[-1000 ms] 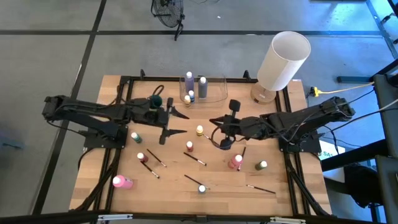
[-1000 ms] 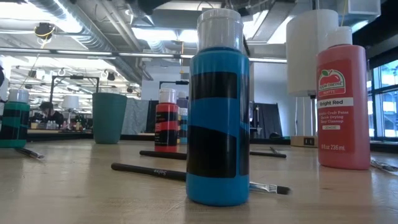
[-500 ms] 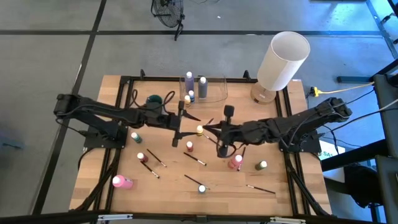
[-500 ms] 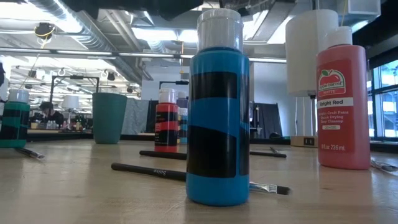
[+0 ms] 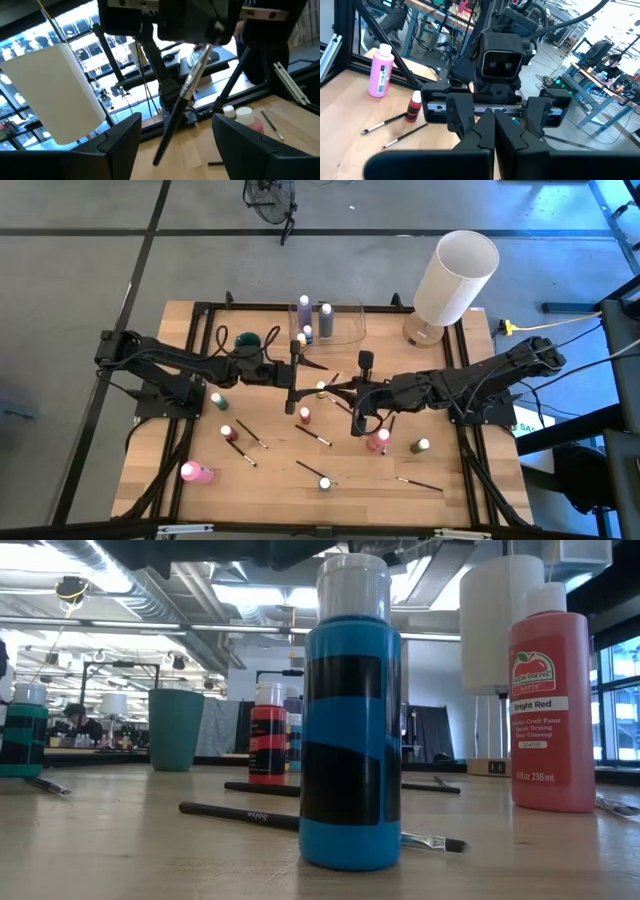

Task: Pick & Place Paint Supplies
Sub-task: Put the silver paint brush into the green cup

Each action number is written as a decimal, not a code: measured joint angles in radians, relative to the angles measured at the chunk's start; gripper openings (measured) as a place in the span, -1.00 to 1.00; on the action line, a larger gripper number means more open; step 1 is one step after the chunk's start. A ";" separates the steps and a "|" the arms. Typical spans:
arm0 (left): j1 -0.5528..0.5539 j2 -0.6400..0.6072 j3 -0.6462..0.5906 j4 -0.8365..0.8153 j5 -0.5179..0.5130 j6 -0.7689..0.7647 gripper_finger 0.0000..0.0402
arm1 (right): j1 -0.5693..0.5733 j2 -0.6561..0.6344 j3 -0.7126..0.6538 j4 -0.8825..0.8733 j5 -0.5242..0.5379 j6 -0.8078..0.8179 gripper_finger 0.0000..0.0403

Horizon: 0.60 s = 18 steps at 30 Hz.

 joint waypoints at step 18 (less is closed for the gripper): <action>0.002 0.084 0.000 0.193 -0.007 -0.002 0.19 | -0.022 0.000 0.000 0.028 -0.031 -0.012 -1.00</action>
